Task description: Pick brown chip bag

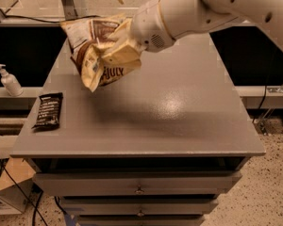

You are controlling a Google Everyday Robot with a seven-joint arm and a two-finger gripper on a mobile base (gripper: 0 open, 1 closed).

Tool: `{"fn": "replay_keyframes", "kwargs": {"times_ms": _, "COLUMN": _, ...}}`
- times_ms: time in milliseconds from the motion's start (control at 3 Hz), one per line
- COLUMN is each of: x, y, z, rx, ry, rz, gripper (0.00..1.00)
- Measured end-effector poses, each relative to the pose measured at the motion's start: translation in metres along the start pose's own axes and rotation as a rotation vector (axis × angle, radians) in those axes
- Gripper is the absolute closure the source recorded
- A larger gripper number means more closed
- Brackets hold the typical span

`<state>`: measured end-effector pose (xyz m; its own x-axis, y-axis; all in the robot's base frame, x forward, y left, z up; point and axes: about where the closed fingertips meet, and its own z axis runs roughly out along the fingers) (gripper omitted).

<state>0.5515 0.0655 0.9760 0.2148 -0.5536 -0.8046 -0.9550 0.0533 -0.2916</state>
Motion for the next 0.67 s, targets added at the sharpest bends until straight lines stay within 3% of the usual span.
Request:
{"fn": "replay_keyframes", "kwargs": {"times_ms": 333, "x": -0.033, "y": -0.034, "z": -0.053, "rx": 0.080, "ry": -0.028, "rz": -0.070, "gripper": 1.00}}
{"fn": "replay_keyframes", "kwargs": {"times_ms": 667, "x": -0.052, "y": -0.045, "z": -0.071, "rx": 0.119, "ry": -0.048, "rz": -0.099, "gripper": 1.00}}
